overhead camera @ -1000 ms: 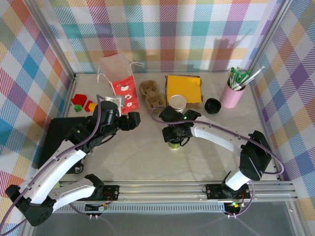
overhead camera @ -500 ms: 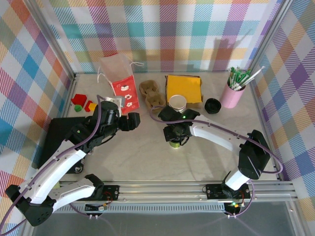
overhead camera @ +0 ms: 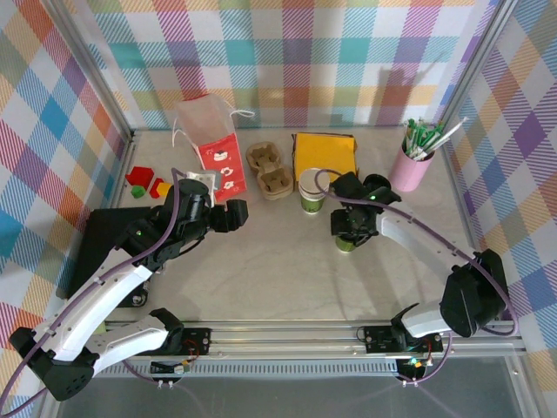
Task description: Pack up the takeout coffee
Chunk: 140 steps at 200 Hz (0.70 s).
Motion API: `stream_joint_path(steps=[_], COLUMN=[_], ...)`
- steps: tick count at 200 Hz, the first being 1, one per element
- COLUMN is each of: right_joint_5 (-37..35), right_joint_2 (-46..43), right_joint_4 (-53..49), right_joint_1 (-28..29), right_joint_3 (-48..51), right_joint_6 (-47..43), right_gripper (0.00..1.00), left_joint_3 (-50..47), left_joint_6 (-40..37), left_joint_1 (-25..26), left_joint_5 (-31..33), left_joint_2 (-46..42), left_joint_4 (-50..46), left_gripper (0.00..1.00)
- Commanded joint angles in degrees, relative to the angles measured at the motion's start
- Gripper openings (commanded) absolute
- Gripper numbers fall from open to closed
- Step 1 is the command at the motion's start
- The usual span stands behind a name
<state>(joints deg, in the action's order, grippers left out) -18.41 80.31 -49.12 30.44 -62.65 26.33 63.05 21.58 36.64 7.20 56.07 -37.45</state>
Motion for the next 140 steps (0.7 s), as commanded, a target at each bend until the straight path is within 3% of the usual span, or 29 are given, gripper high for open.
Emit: stream_joint_path(steps=[1,65,140], right_joint_5=[0.7,4.8,4.5], right_joint_2=[-1.3,-0.1,5.0], right_joint_4=[0.4,7.2,11.0], right_joint_1=[-5.3,-21.3,-30.4], right_joint_3=[2.1,3.2,0.0], right_joint_6=[-4.2,-8.6,-10.7], right_gripper=[0.73,0.73,0.73], left_joint_3=[-0.4,-0.3,-0.5], left_joint_6=[-0.5,-0.4,-0.7], left_joint_1=[-0.3,-0.3,-0.3], left_joint_5=[0.9,0.9,1.4], left_joint_2=[-0.9,-1.1,-1.9], left_joint_4=[-1.2,-1.3,-2.2], left_gripper=[0.8,0.8,0.8])
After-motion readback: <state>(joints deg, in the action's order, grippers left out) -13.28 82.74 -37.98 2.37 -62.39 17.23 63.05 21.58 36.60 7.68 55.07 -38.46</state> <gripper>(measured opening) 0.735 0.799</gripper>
